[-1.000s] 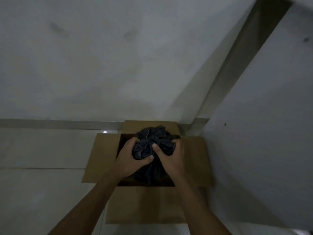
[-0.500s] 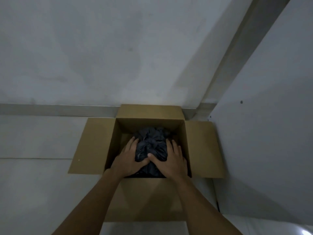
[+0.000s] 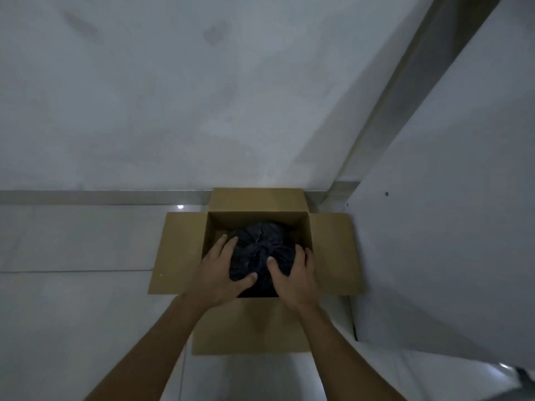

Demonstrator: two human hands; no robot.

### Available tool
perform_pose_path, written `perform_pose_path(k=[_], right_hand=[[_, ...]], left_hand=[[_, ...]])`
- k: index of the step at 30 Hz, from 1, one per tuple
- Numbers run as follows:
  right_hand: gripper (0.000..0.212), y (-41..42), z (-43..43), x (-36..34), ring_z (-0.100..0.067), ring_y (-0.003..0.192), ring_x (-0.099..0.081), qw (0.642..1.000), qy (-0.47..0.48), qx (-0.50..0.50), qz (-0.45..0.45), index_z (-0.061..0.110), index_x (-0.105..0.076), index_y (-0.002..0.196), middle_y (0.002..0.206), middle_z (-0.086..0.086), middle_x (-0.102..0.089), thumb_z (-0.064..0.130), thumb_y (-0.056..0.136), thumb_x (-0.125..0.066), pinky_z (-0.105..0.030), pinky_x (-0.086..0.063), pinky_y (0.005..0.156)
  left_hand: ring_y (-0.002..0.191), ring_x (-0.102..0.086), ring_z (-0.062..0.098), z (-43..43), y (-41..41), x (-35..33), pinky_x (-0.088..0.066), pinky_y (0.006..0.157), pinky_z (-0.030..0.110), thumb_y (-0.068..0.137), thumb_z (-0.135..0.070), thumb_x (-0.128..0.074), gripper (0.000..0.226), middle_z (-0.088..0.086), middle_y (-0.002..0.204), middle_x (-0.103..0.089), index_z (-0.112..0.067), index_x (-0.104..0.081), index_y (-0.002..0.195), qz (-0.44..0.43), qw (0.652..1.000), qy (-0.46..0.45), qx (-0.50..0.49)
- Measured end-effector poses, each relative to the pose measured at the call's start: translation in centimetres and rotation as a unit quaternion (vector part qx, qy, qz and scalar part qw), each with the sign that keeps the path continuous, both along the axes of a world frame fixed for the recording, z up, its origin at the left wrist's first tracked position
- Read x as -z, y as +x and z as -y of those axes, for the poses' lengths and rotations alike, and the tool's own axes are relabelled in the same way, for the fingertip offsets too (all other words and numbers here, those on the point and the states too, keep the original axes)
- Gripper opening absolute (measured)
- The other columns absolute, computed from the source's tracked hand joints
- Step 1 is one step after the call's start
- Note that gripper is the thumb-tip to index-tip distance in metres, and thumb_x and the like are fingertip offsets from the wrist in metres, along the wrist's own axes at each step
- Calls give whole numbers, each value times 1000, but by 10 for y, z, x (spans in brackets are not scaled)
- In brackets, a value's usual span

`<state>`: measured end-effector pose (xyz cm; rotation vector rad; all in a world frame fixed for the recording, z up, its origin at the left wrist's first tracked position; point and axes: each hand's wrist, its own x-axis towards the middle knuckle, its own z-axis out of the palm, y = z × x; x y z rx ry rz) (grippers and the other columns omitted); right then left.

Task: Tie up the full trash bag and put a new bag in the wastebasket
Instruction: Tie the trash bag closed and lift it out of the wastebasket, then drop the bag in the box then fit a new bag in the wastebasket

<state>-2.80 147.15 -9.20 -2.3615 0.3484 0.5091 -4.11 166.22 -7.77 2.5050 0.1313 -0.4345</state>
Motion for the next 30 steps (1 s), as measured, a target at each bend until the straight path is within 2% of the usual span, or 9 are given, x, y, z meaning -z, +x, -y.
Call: perform_pose_path(k=[7,10,11,13,16,18,22,28,30], right_hand=[[65,2,-17,-188,-23,134,-44,994,99,-32,40,18,-33,150,155,-1,-31,58,99,-44,-45,-44,107],[47,2,-14,-275,-20,123,-52,987,133,-55,69,20,-46,132,135,1,-45,54,100,-46,-30,-46,92],[46,3,-13,-304,-18,123,-51,986,130,-62,78,21,-46,131,134,2,-45,54,100,-46,-27,-43,92],[56,6,-9,-366,-16,130,-45,985,127,-69,95,19,-41,143,144,1,-40,55,100,-45,-27,-39,100],[56,11,-1,-459,-20,133,-47,980,134,-69,131,18,-41,146,148,-3,-44,51,100,-47,-37,-43,110],[54,7,7,-517,-21,126,-54,979,140,-67,130,19,-45,144,142,-4,-52,51,100,-47,-43,-48,105],[46,-19,27,-620,-20,113,-61,979,116,-82,147,20,-54,134,125,-2,-63,51,100,-48,-39,-53,95],[32,-65,77,-729,-9,100,-61,963,97,-32,248,20,-62,120,112,7,-67,44,101,-51,-5,-40,71],[32,-81,102,-757,-7,102,-60,955,87,-8,282,20,-62,121,113,8,-67,43,102,-51,-5,-37,72]], left_hand=[[149,-20,19,2,-7,-194,-29,118,44,83,-66,-59,90,-4,164,-14,-28,-21,155,18,1000,-16,13],[138,-38,21,1,-7,-282,-39,101,31,85,-65,-57,79,-6,152,-35,-25,-33,148,66,997,-1,34],[139,-37,20,0,-7,-312,-38,101,30,86,-65,-57,79,-4,153,-35,-23,-33,149,79,996,6,41],[146,-29,17,-3,-5,-372,-32,114,35,86,-66,-56,86,-3,161,-27,-23,-26,155,92,995,15,46],[145,-30,13,-4,-2,-463,-30,117,39,81,-73,-54,93,-7,161,-29,-28,-22,156,111,993,0,48],[143,-31,12,-1,-4,-522,-30,117,38,76,-82,-48,98,-10,160,-29,-32,-21,156,110,993,-5,48],[140,-38,13,16,-21,-621,-37,110,35,78,-81,-49,92,-10,158,-34,-34,-25,154,119,990,-23,76],[132,-45,12,59,-47,-723,-40,98,29,84,-70,-56,78,-13,152,-42,-35,-33,150,167,967,-12,190],[134,-44,13,82,-53,-748,-42,104,36,85,-69,-57,76,-13,153,-41,-36,-34,150,188,958,-9,216]])
